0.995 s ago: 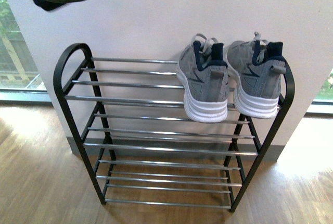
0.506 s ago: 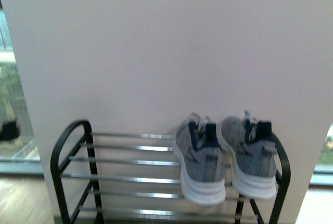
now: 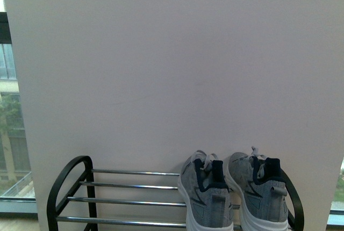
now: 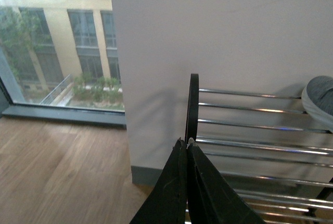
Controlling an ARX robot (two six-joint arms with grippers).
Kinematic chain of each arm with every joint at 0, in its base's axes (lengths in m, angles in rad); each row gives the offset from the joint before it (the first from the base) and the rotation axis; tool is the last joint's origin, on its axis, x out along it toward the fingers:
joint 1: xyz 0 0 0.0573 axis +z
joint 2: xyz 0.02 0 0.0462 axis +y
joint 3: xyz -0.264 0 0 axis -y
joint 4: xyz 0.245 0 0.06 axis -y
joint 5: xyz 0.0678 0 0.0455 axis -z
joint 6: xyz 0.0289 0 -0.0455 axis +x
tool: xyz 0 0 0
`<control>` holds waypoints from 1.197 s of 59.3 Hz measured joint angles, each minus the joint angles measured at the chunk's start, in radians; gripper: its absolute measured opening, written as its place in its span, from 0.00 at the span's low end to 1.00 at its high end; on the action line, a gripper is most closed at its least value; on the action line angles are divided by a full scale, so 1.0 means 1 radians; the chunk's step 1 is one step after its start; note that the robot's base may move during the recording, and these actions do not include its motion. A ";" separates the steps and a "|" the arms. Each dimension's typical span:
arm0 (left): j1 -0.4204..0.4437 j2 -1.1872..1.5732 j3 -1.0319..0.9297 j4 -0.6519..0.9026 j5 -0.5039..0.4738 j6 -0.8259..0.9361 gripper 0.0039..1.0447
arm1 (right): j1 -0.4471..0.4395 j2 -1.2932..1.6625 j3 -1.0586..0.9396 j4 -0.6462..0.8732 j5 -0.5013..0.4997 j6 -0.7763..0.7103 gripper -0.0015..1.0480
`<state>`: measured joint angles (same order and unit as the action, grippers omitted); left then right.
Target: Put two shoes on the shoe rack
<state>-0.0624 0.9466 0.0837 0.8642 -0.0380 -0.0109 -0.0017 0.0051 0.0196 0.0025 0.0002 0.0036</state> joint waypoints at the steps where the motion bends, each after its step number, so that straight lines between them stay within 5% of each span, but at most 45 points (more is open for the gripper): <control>1: 0.016 -0.006 -0.010 0.011 0.019 0.001 0.01 | 0.000 0.000 0.000 0.000 0.000 0.000 0.91; 71: 0.058 -0.657 -0.069 -0.575 0.037 0.001 0.01 | 0.000 0.000 0.000 0.000 0.000 0.000 0.91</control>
<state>-0.0044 0.2893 0.0143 0.2890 -0.0013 -0.0097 -0.0017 0.0051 0.0196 0.0025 0.0002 0.0032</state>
